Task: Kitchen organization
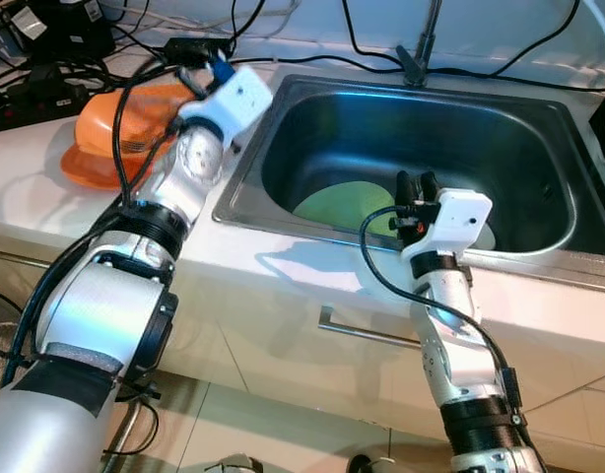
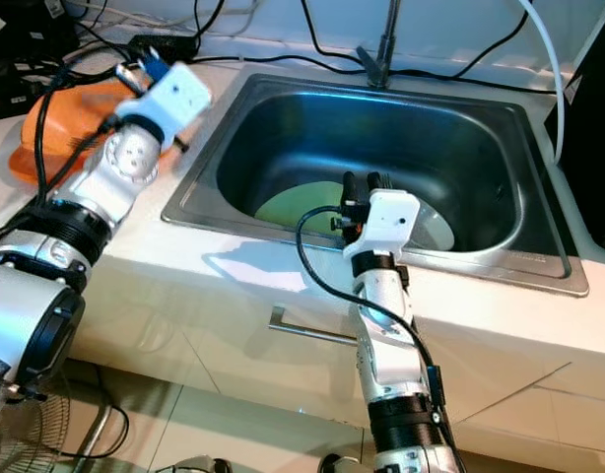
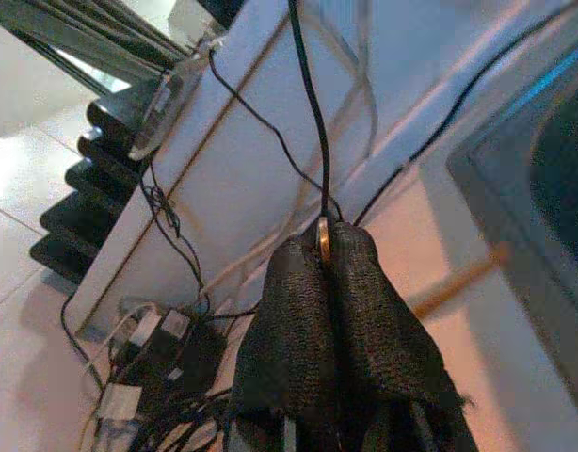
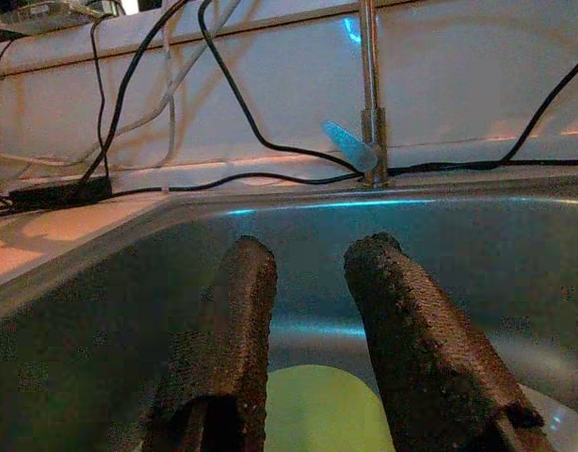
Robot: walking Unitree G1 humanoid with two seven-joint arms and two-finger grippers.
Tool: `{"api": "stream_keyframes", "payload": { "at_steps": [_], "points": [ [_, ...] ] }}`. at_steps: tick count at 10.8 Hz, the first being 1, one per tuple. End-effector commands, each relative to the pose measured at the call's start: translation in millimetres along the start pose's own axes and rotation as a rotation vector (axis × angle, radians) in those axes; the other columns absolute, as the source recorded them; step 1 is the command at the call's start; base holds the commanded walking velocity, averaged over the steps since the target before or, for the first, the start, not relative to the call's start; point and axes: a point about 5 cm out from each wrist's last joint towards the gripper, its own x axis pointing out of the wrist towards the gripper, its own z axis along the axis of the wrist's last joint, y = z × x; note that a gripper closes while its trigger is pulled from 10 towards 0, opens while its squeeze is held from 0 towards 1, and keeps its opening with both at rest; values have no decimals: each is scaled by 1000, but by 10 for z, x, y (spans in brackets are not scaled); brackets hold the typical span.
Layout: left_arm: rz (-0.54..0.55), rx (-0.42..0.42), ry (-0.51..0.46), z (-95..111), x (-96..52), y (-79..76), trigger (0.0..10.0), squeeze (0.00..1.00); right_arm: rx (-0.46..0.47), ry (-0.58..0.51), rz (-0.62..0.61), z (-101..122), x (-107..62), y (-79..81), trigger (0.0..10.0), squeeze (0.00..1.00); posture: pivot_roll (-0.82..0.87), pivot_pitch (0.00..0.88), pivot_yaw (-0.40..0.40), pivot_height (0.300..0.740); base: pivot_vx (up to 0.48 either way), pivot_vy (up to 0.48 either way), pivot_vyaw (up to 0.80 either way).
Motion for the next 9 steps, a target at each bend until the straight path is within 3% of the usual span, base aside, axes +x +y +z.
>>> {"api": "stream_keyframes", "payload": {
  "at_steps": [1,4,5,8,9],
  "points": [
    [4,-40,-24,93,31,122,10000,0,1,42,-6,-83,-3,-15,10000,0,20,91,35,740,0,0,0],
    [-44,-130,-13,72,1,167,10000,0,3,37,6,-76,35,-3,10000,0,28,81,31,740,0,0,0],
    [-64,-186,-1,45,-51,268,10000,0,7,31,18,-66,69,15,10000,0,38,70,28,740,0,0,0],
    [-59,-220,9,0,-196,467,10000,0,13,26,42,-63,109,47,10000,0,57,62,13,740,0,0,0],
    [-11,-214,-11,51,-233,613,10000,0,13,25,48,-63,133,53,10000,0,63,55,6,740,0,0,0]
  ]
}}
